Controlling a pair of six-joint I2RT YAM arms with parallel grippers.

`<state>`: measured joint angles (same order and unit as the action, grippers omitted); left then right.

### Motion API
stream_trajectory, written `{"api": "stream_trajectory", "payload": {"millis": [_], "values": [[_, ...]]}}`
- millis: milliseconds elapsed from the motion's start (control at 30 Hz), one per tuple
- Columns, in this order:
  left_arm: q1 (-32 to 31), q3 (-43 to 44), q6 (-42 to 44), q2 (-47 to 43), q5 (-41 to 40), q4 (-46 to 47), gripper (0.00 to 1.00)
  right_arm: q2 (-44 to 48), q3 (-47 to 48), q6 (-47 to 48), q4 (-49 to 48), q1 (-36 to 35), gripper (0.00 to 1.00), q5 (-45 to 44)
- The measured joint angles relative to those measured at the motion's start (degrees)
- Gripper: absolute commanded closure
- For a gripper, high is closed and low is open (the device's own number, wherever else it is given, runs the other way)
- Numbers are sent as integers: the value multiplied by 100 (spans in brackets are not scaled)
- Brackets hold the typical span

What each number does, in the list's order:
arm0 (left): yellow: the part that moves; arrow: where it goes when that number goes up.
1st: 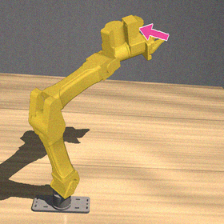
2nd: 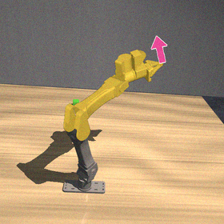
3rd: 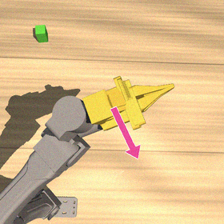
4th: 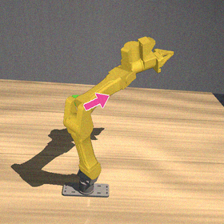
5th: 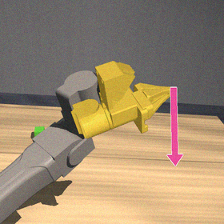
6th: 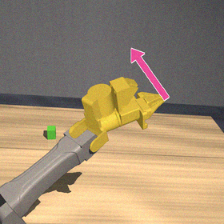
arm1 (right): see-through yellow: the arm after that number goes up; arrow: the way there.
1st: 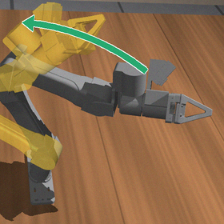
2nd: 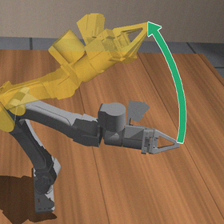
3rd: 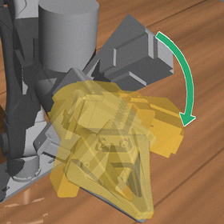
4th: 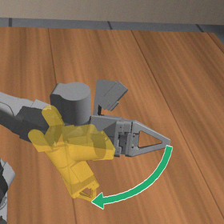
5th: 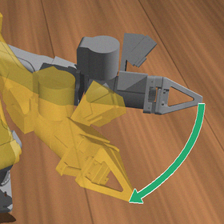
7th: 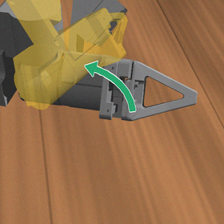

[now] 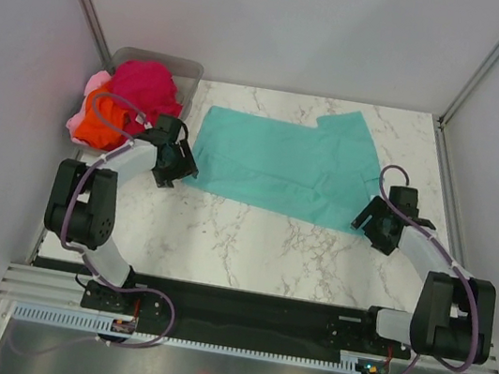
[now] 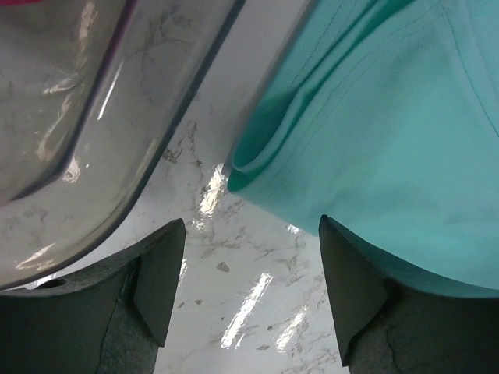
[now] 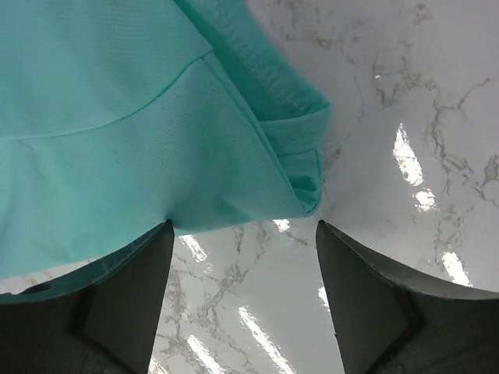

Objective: Fold and stack the t-shirts

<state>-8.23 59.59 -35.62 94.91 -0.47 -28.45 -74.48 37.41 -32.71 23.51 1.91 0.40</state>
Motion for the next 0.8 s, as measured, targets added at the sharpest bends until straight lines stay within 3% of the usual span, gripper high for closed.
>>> {"api": "stream_trajectory", "payload": {"millis": [133,200,233,267,300,367,467,533,800], "values": [[-44,2,-212,118,-133,125,31,-181,-127,-15,-317,138,30,0],[-85,15,-310,223,-219,155,39,-254,-138,-17,-501,214,43,0],[-103,28,-356,275,-243,177,46,-302,-146,-13,-564,245,50,0],[-127,35,-396,315,-247,216,70,-345,-151,-15,-664,275,63,2],[-140,35,-444,350,-232,306,84,-391,-162,-4,-758,308,68,2],[-149,37,-426,560,-197,610,98,-463,-184,-22,-909,365,83,15],[-184,33,-422,627,-184,787,98,-494,-208,-4,-977,472,97,76],[-181,-7,-422,577,-184,807,98,-459,-232,0,-962,560,100,131],[-188,-929,-424,-960,-33,492,98,566,-407,-57,-173,852,96,57]]}}
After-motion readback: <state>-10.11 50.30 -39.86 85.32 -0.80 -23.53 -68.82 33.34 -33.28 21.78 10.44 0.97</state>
